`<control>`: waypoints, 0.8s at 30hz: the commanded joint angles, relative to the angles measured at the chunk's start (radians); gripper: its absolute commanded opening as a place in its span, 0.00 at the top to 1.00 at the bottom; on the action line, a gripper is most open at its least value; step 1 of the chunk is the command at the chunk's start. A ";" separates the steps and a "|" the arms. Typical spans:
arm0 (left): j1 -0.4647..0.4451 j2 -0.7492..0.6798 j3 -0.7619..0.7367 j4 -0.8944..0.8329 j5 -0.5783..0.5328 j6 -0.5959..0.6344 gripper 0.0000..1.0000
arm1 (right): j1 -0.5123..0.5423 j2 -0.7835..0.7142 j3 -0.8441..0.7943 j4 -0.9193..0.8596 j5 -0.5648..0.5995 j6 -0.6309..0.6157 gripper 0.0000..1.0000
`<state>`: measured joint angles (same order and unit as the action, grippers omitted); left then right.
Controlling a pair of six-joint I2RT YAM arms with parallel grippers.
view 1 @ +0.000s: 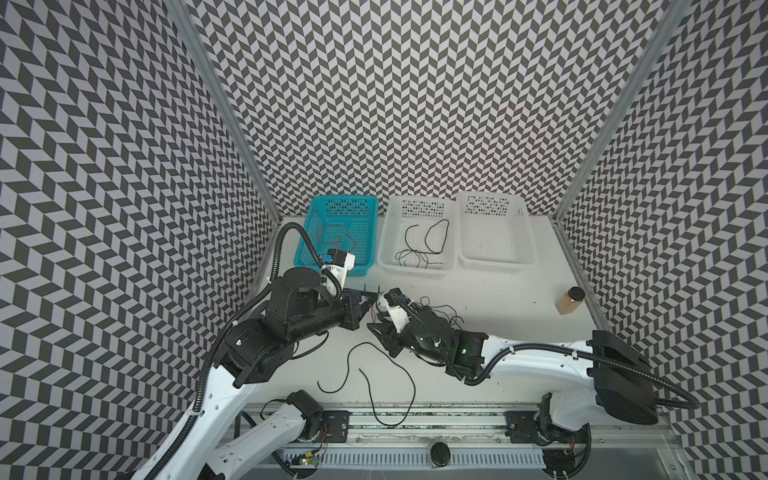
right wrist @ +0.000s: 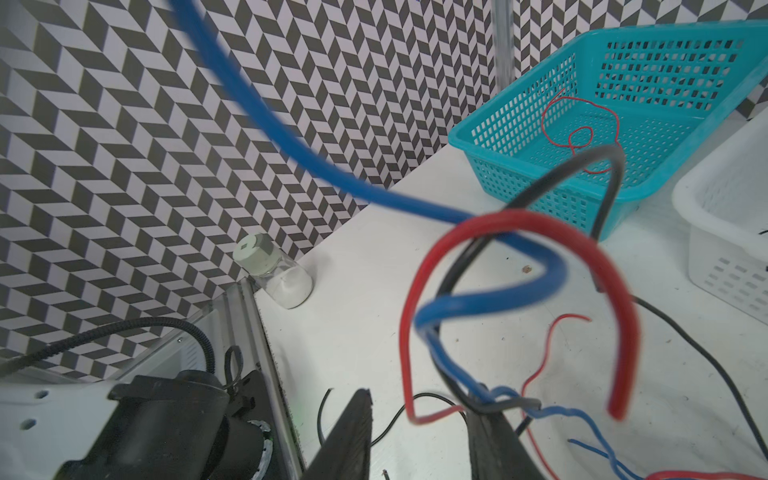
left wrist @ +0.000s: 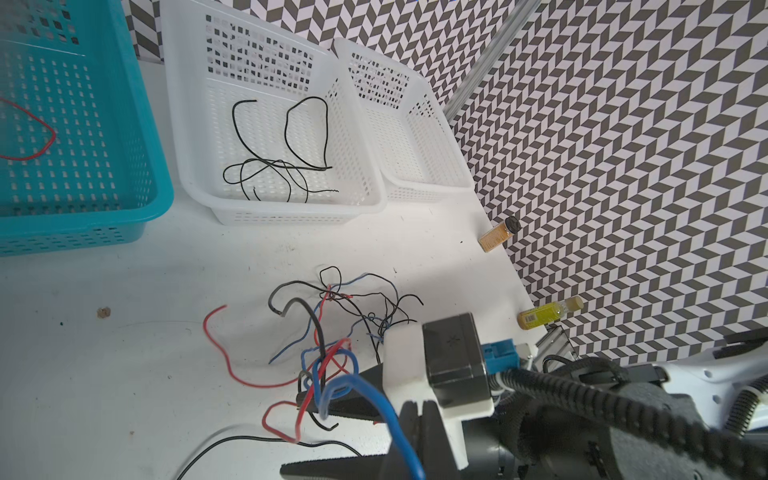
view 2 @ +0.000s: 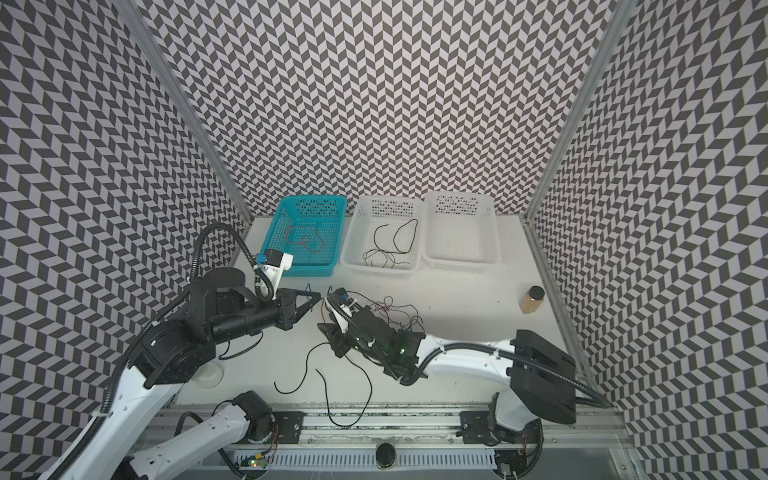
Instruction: Untangle the cables
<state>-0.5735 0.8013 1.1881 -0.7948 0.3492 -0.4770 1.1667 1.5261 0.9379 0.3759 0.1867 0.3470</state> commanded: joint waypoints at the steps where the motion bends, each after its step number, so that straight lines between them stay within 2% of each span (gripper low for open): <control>1: -0.006 -0.010 -0.009 0.027 -0.012 -0.002 1.00 | 0.001 0.015 0.010 0.065 0.019 -0.017 0.59; 7: -0.008 -0.013 -0.010 0.027 -0.011 -0.004 1.00 | 0.001 0.061 0.031 0.106 0.037 -0.025 0.60; 8: -0.008 -0.016 -0.010 0.024 -0.015 -0.002 1.00 | 0.001 0.063 0.033 0.110 0.036 -0.028 0.63; 12: -0.008 -0.026 -0.015 -0.001 -0.047 0.019 1.00 | 0.001 0.032 0.020 0.118 -0.014 -0.035 0.92; 14: -0.008 -0.027 -0.026 -0.013 -0.063 0.030 1.00 | 0.003 -0.003 0.014 0.102 -0.058 -0.034 1.00; 21: -0.006 -0.006 -0.101 -0.036 -0.127 0.080 1.00 | 0.016 -0.177 -0.009 -0.010 -0.225 -0.030 1.00; 24: -0.001 -0.014 -0.128 -0.041 -0.154 0.091 1.00 | 0.016 -0.250 -0.042 -0.028 -0.258 -0.033 1.00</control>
<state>-0.5770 0.7952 1.0786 -0.8162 0.2459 -0.4191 1.1755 1.3357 0.9272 0.3538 0.0002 0.3210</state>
